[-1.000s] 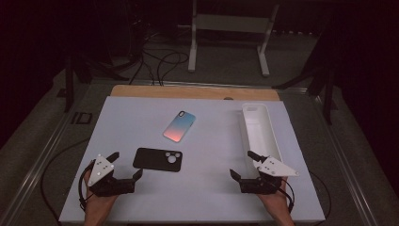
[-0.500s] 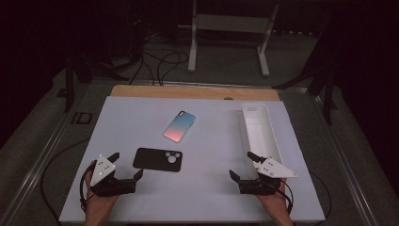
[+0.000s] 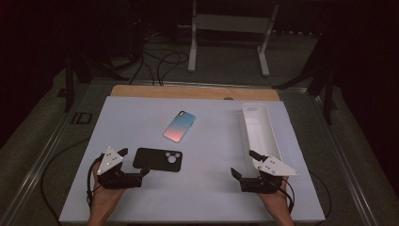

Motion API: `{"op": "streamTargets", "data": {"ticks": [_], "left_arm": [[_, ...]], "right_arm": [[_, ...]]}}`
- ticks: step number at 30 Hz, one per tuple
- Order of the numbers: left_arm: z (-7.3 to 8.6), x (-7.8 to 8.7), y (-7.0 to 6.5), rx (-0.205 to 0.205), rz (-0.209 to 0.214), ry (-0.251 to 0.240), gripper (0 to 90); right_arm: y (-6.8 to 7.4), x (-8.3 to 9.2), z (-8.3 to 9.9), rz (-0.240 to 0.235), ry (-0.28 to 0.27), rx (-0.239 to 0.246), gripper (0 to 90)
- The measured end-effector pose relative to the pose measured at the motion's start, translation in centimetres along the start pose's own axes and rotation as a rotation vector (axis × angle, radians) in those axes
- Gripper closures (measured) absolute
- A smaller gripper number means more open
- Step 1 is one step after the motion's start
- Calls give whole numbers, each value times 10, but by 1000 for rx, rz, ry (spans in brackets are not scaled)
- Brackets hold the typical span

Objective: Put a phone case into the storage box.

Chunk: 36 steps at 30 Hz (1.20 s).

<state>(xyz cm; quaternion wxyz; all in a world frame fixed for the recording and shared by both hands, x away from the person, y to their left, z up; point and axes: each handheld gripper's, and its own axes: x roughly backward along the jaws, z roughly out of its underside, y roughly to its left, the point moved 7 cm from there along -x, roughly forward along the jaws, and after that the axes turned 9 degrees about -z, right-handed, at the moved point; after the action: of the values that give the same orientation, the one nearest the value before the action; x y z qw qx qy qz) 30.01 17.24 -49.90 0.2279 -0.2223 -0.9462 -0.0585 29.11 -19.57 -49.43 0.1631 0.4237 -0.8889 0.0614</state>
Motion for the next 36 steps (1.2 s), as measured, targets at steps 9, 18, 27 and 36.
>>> {"op": "streamTargets", "data": {"ticks": [9,18,27,36], "left_arm": [[-16,-22,-3,-40,-18,41,0],[-31,-45,-8,-59,-19,55,0],[-41,-71,-9,-69,-24,101,0],[-47,-95,-7,-78,-34,143,0]], "right_arm": [[-1,0,1,2,0,-4,92],[0,0,1,4,-2,-3,92],[0,0,2,5,-2,-5,92],[0,-1,3,5,6,-3,92]]}}
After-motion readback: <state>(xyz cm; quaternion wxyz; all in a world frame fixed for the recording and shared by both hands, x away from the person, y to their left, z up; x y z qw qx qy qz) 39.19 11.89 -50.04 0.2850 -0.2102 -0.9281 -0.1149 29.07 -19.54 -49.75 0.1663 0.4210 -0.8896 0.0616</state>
